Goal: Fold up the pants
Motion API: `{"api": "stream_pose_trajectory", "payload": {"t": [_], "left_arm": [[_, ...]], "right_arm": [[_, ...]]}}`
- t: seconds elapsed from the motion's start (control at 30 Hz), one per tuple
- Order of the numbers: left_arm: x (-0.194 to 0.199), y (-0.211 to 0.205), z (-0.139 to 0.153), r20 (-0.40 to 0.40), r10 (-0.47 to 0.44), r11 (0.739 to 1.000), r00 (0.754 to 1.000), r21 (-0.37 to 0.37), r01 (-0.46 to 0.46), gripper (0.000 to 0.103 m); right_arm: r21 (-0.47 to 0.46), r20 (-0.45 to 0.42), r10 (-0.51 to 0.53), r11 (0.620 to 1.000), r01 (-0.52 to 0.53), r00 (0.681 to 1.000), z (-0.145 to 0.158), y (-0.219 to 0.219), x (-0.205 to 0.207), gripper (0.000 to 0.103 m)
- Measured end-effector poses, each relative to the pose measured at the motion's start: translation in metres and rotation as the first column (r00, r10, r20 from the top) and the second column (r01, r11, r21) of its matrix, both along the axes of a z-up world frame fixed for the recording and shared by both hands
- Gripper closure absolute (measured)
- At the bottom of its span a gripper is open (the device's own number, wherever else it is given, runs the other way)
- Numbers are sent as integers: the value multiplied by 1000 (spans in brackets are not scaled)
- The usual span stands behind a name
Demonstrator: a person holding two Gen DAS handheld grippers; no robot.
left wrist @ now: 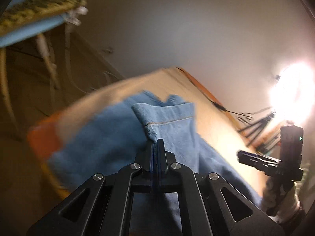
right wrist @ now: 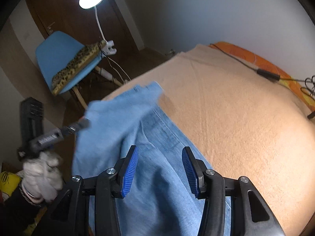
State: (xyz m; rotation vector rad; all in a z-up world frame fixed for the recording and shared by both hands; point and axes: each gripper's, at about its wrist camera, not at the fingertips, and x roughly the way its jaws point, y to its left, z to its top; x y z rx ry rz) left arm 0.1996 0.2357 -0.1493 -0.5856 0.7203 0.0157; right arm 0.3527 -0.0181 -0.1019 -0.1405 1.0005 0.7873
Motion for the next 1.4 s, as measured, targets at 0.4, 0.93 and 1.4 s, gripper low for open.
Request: {"api": "stream_pose_trajectory", "payload": {"t": [0.4,0.93,1.4], "left_arm": [[-37,19,-14,-30,89,991,996,98,-86,101],[-35,5,-13,-34,19,985,999,175,-12,101],[-31,21,-18,-33,20,996,999,87,-18,98]], "right_arm": [[-68,-63,36,997,-40,997,-27,-16,-10,55],[-398,253,106,917,4,962,5,-1,-47,102],[-206,128,23,979,4,991,3,8,1,62]]}}
